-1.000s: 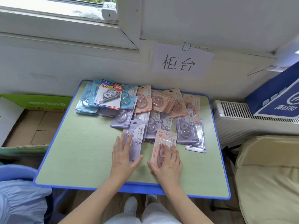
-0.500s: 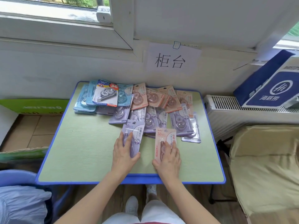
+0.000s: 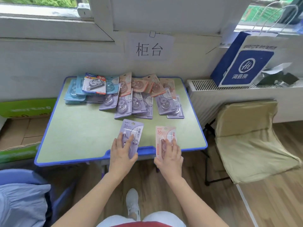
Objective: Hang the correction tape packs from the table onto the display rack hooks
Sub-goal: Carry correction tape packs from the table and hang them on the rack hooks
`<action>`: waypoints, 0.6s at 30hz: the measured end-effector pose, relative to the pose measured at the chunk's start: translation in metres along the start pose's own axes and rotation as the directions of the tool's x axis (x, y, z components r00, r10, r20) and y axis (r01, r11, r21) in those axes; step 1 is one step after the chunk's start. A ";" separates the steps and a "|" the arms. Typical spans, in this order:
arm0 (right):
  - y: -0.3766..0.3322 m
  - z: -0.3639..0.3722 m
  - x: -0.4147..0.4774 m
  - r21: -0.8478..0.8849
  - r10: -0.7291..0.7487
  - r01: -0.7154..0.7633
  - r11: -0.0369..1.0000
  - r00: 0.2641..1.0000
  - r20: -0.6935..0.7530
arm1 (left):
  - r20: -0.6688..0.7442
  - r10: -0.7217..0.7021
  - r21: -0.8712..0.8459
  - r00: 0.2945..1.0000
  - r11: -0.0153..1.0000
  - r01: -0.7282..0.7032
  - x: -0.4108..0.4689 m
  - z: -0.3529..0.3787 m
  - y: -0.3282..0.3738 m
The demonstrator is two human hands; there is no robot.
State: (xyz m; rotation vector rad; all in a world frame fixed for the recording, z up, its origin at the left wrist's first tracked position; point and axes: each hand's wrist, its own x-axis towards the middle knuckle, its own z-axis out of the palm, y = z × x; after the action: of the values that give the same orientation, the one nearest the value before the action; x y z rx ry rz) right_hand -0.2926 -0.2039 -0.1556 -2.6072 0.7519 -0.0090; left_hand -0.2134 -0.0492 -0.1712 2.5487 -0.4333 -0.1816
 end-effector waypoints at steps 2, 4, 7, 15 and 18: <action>0.016 0.001 -0.021 0.004 0.029 -0.030 1.000 1.000 0.010 | -0.007 0.042 0.030 0.999 0.999 -0.042 -0.020 0.009 0.003; 0.030 -0.006 -0.047 -0.008 0.032 -0.032 0.999 0.999 -0.014 | -0.013 0.053 0.021 0.999 0.998 -0.053 -0.045 0.015 0.012; 0.057 -0.017 -0.090 -0.021 0.064 -0.064 0.998 0.998 0.021 | -0.007 0.058 -0.002 0.998 0.998 -0.058 -0.089 0.023 0.030; 0.110 -0.032 -0.206 0.020 0.134 -0.133 0.991 0.988 -0.081 | 0.050 0.146 0.000 0.988 0.989 -0.146 -0.196 0.043 0.061; 0.131 -0.030 -0.241 0.098 0.209 -0.197 0.975 0.970 -0.127 | 0.107 0.203 0.006 0.973 0.979 -0.204 -0.223 0.051 0.073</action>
State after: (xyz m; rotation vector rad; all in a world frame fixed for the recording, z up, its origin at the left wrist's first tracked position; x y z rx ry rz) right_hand -0.5685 -0.1932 -0.1548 -2.4570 1.0413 -0.1564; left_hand -0.4534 -0.0570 -0.1666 2.4982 -0.7358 -0.2378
